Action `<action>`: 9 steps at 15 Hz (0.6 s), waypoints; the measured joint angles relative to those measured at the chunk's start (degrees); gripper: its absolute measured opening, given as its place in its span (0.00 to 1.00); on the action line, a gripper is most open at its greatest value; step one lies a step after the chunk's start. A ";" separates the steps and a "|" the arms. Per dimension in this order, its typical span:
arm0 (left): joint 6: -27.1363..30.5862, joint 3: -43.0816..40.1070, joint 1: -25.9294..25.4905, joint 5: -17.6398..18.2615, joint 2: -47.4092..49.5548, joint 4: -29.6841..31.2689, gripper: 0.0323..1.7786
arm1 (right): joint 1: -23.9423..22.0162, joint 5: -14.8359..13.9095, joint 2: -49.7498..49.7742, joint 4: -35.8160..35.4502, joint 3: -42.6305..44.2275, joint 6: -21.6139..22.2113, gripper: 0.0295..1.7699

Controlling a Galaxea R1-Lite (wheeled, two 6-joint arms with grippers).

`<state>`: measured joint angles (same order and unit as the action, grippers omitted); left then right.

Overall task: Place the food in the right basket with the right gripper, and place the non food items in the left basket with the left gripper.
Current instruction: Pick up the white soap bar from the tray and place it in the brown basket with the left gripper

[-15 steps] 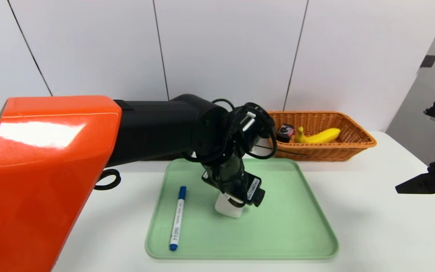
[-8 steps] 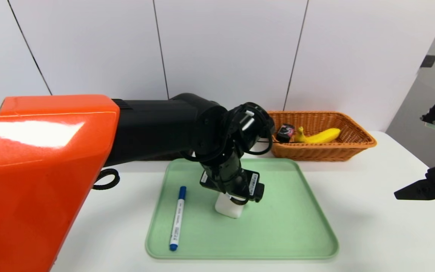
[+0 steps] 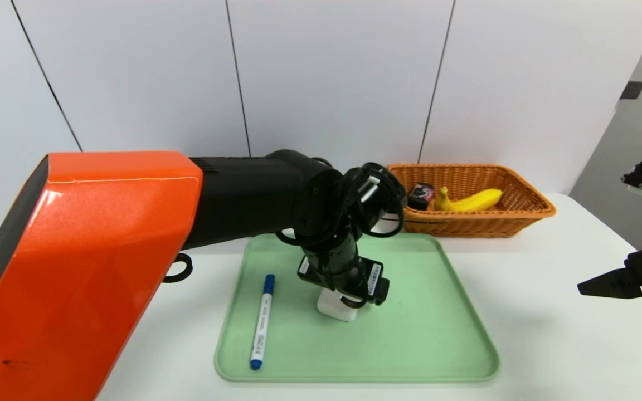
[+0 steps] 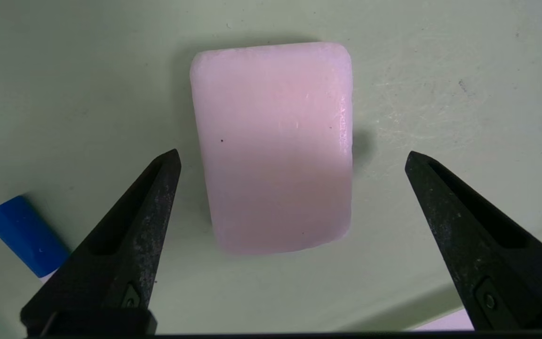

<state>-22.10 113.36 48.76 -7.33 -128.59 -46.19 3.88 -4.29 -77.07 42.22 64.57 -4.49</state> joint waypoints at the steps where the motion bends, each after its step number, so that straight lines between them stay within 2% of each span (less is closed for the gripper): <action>1: 1.07 0.01 -0.06 0.00 -0.05 0.00 0.95 | 0.00 0.00 0.04 -0.05 0.00 -0.02 0.96; 3: 2.68 0.01 -0.30 0.00 -0.20 0.13 0.95 | -0.05 0.00 0.06 -0.10 -0.07 -0.06 0.96; 9: 2.47 0.01 -1.19 0.06 -1.43 1.27 0.95 | 0.04 0.00 0.17 -0.07 -0.22 -0.15 0.96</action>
<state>-19.63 113.37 47.57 -7.27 -130.01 -44.92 3.91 -4.29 -76.90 42.14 64.35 -4.63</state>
